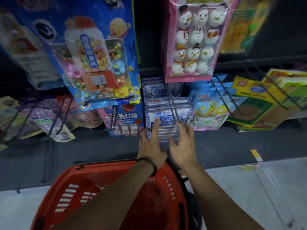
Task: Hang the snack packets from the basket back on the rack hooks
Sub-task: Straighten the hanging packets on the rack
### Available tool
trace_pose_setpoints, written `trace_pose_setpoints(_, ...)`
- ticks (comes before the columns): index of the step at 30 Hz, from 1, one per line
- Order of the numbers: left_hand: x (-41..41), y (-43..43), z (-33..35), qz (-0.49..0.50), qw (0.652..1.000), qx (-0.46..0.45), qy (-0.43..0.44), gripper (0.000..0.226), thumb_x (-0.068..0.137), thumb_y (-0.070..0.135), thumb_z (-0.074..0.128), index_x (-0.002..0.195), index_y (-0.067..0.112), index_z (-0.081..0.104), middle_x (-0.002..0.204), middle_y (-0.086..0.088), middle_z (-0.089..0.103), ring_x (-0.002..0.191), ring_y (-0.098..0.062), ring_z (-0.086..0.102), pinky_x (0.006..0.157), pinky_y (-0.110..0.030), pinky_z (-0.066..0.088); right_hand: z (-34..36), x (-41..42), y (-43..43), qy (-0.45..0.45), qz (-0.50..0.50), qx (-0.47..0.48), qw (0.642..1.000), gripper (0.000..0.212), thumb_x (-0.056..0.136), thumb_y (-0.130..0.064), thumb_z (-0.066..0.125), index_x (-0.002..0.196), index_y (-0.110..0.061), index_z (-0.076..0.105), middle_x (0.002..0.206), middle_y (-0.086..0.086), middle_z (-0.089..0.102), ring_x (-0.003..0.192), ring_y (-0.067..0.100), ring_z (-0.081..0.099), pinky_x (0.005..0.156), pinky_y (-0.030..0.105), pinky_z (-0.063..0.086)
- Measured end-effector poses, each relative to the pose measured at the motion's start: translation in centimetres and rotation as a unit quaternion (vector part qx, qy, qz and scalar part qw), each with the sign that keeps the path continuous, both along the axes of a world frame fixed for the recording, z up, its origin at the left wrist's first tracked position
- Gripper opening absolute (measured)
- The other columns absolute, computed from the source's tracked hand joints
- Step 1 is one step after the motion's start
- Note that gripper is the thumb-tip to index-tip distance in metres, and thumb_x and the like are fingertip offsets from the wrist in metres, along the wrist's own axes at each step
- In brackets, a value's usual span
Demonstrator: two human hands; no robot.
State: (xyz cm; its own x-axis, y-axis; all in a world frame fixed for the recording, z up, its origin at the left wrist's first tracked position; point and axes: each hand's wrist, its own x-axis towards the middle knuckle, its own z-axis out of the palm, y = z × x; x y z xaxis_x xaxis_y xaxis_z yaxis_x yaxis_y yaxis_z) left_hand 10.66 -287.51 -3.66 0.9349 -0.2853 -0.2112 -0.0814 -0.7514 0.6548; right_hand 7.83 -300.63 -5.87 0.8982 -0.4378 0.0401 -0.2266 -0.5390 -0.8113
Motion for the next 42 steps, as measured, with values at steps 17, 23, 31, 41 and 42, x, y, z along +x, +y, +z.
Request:
trace_pose_setpoints(17,6.2,-3.3,-0.5,0.045,0.998,0.000,-0.035,0.120,0.088,0.016,0.075,0.155,0.059,-0.015,0.171,-0.012,0.014,0.155,-0.038,0.028,0.115,-0.060,0.043,0.1,6.2,-0.9,-0.019,0.010,0.120,0.993,0.082,0.099,0.006,0.053,0.164,-0.038,0.031,0.172,0.010,0.019,0.159,0.027,0.025,0.126,0.042,0.033)
trace_pose_setpoints(23,6.5,-3.0,0.3,0.026,0.999,0.002,-0.028,0.112,0.090,0.019,0.074,0.160,0.053,-0.007,0.166,-0.012,0.026,0.147,-0.037,0.041,0.108,-0.050,0.049,1.1,6.7,-1.7,0.011,0.036,0.123,0.992,0.083,0.099,0.010,0.048,0.166,-0.035,0.028,0.177,0.008,0.006,0.164,0.019,0.006,0.115,0.019,0.020)
trace_pose_setpoints(31,5.0,-1.0,2.0,0.000,1.000,-0.007,0.023,0.103,0.091,0.013,0.065,0.161,0.052,0.001,0.167,-0.011,0.026,0.150,-0.037,0.037,0.105,-0.043,0.048,0.6,5.0,-2.1,0.043,0.055,0.061,0.996,0.062,0.106,-0.006,0.049,0.165,-0.020,0.034,0.174,0.009,0.021,0.162,0.022,0.015,0.130,0.039,0.024)
trace_pose_setpoints(41,-0.8,6.0,4.7,-0.047,0.992,0.119,0.015,0.058,0.094,0.039,0.061,0.148,0.029,0.042,0.150,-0.005,0.050,0.132,-0.029,0.055,0.110,-0.044,0.049,4.8,-2.4,2.1,0.113,0.116,-0.066,0.985,0.066,0.103,-0.019,0.058,0.163,-0.020,0.032,0.163,0.011,0.034,0.152,0.030,0.033,0.124,0.047,0.035)
trace_pose_setpoints(42,-1.5,7.0,5.4,-0.064,0.990,0.123,0.007,0.054,0.095,0.039,0.059,0.146,0.029,0.044,0.148,-0.003,0.052,0.131,-0.026,0.056,0.109,-0.042,0.050,5.7,-3.0,2.6,0.112,0.122,-0.076,0.983,0.065,0.103,-0.021,0.059,0.162,-0.021,0.033,0.160,0.011,0.038,0.151,0.030,0.035,0.122,0.046,0.037)
